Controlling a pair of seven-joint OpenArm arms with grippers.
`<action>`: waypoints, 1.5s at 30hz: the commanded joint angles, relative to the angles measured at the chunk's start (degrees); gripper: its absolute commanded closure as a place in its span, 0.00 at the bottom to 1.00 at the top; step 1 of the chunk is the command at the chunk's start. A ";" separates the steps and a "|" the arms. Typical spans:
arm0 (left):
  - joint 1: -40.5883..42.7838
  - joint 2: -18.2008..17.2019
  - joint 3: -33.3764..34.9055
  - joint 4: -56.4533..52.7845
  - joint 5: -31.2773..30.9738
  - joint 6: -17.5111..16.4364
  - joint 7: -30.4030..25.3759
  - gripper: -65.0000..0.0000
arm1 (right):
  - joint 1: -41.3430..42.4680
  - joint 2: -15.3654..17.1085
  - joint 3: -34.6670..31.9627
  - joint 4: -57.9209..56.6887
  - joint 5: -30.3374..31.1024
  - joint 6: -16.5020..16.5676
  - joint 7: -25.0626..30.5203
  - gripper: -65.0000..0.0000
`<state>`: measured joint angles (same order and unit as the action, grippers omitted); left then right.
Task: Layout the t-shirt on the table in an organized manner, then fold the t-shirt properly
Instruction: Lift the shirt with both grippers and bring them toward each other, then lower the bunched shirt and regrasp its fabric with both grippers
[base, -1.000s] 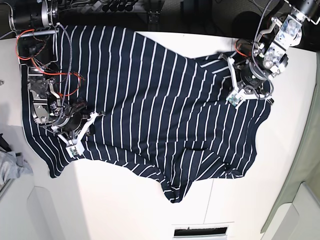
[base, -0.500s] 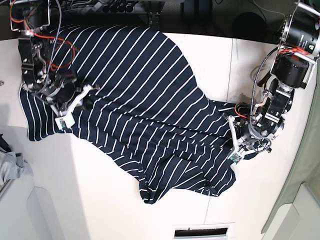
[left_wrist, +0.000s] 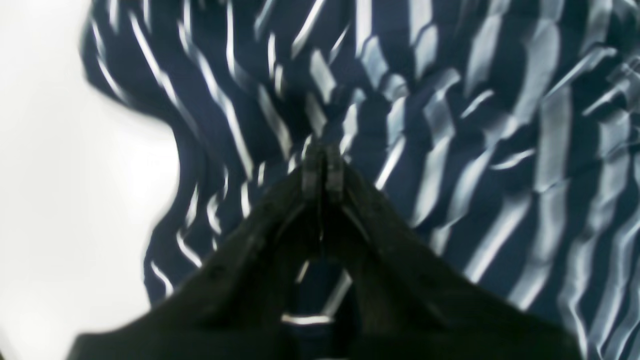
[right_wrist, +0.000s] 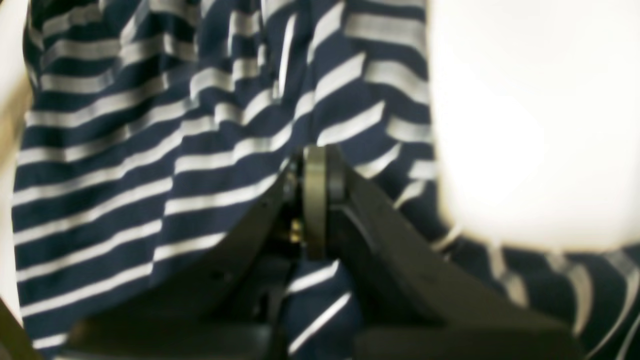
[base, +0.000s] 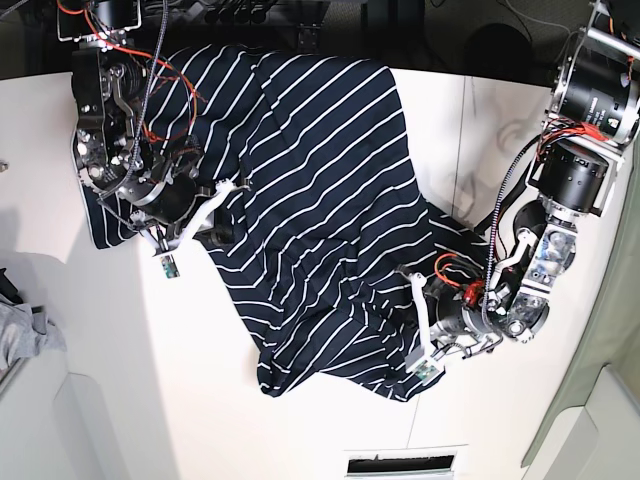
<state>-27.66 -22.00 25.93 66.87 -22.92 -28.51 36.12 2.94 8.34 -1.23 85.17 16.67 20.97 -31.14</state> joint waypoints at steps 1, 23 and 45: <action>-0.11 -1.92 -0.35 3.65 -2.62 -1.81 0.79 1.00 | 2.32 -0.61 0.09 0.55 0.66 0.20 1.20 1.00; 32.04 3.67 -0.55 19.04 1.99 -5.25 3.15 1.00 | 32.44 -9.40 -8.87 -46.07 -12.48 6.34 8.24 1.00; 0.15 -2.60 -0.55 -11.06 10.58 2.34 -1.86 1.00 | 12.48 1.22 -10.25 -30.67 7.41 9.94 -2.08 1.00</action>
<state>-25.69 -24.25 25.65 55.05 -11.99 -26.48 35.09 15.51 9.39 -11.27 54.85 26.28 31.18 -29.69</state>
